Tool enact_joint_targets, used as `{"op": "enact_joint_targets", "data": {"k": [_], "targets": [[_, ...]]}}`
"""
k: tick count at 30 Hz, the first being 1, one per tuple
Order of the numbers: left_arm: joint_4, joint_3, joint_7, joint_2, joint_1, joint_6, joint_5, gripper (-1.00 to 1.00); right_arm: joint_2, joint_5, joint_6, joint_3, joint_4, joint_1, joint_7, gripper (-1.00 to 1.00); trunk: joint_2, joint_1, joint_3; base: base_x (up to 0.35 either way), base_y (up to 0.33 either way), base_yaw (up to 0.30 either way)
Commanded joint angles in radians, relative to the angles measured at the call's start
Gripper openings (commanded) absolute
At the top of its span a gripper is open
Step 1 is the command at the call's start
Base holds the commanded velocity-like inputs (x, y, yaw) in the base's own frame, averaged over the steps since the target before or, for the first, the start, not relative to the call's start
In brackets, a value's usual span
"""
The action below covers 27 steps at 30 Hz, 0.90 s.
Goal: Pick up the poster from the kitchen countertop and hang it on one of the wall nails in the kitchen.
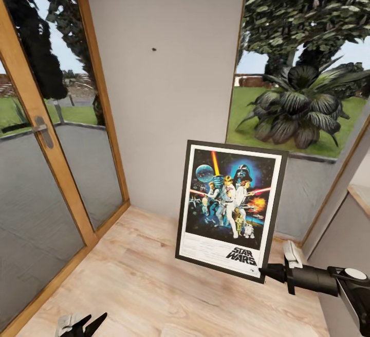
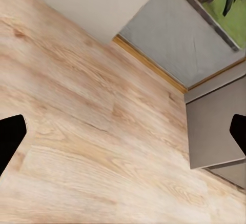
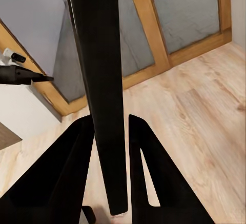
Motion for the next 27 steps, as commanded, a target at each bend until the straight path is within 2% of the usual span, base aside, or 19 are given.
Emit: {"op": "enact_joint_targets", "data": {"k": [1, 27], "targets": [[0.001, -0.008, -0.001, 0.000, -0.001, -0.006, 0.007, 1.00, 0.001, 0.000, 0.012, -0.001, -0.001, -0.001, 0.005, -1.00, -0.002, 0.001, -0.002, 0.233, 0.286, 0.000], [0.001, -0.010, -0.001, 0.001, 0.000, -0.004, 0.006, 1.00, 0.010, 0.000, 0.011, -0.001, -0.002, 0.001, 0.005, -1.00, -0.002, 0.001, -0.002, 0.273, 0.235, 0.000]]}}
